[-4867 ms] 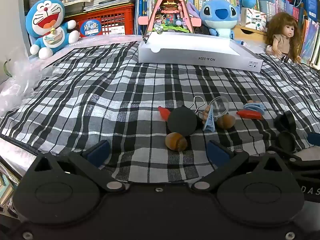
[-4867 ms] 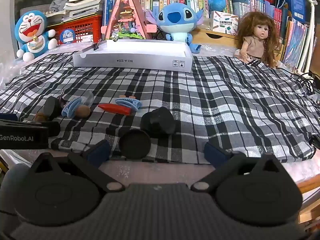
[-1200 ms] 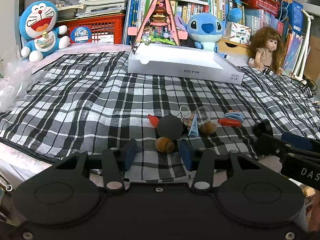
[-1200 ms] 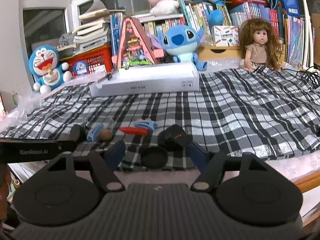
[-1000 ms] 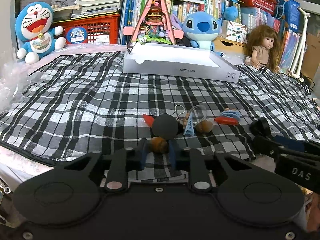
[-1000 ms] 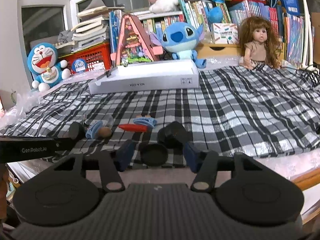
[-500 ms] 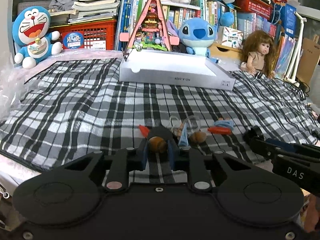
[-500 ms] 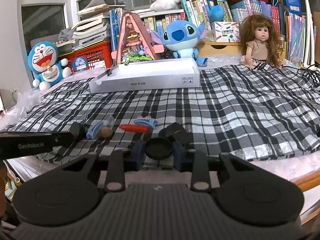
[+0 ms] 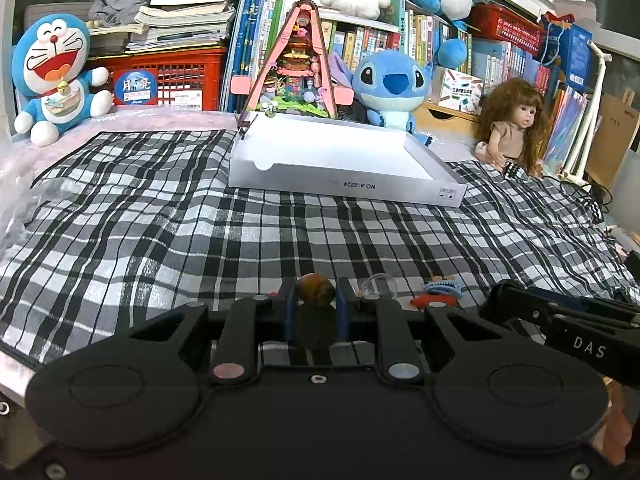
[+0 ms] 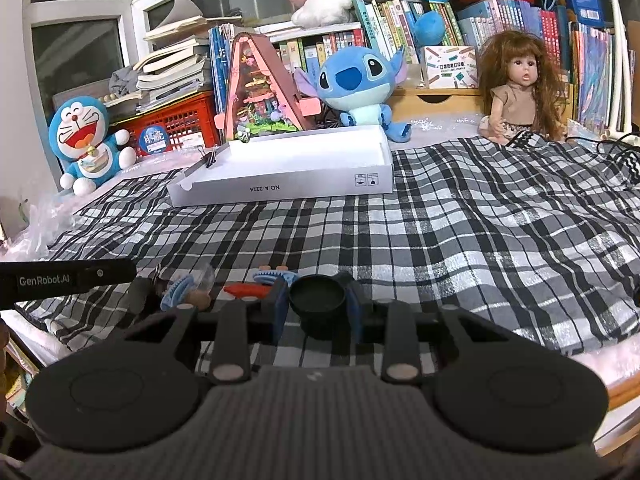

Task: Organize rigid objects
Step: 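Close the left gripper on the brown wooden ball while the right gripper grasps a black puck, then carry the brown ball and black puck over the white box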

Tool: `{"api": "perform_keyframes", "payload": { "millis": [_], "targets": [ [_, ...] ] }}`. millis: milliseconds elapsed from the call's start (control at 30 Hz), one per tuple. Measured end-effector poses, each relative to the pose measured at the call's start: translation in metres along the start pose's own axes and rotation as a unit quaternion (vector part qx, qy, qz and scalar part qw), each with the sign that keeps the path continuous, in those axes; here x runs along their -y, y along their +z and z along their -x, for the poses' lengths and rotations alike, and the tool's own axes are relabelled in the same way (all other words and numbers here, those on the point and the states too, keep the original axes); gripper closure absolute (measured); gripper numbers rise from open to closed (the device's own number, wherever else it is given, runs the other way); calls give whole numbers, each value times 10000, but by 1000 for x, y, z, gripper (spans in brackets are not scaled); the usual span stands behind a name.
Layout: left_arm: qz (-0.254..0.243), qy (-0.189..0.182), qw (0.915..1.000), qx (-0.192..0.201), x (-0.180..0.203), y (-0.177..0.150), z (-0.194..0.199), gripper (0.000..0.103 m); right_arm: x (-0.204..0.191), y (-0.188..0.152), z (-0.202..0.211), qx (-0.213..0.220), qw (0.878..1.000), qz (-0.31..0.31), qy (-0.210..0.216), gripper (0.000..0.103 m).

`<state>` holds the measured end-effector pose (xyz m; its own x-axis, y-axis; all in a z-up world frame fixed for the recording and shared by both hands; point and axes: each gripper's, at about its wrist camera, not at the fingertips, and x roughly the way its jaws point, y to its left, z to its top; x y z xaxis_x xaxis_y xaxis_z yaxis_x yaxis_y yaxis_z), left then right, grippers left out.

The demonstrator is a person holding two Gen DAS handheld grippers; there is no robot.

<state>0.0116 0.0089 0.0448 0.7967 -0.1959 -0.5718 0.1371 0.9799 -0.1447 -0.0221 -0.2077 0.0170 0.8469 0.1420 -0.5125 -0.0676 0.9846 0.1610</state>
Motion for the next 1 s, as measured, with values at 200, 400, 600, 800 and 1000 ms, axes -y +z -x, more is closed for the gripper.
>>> {"api": "perform_keyframes", "payload": {
  "millis": [200,400,600,800,1000],
  "targets": [
    [60,-85,9999,-95,-1,8,-11,84,3,9,-8,-50,9999,-97,5,67],
    [-1,-125,9998,-121,1,18,-21,84,5,21,-15,-118,9998,-98,93,66],
    [-60,-212,9997,-146,5,31,-31,84,9,33,-26,-240,9994,-146,188,66],
    [-157,-265,9995,-108,9,51,-41,84,15,55,-36,-274,9992,-166,236,66],
    [-118,-342,9992,-159,11,76,-54,84,23,78,-47,-358,9987,-209,312,66]
  ]
}}
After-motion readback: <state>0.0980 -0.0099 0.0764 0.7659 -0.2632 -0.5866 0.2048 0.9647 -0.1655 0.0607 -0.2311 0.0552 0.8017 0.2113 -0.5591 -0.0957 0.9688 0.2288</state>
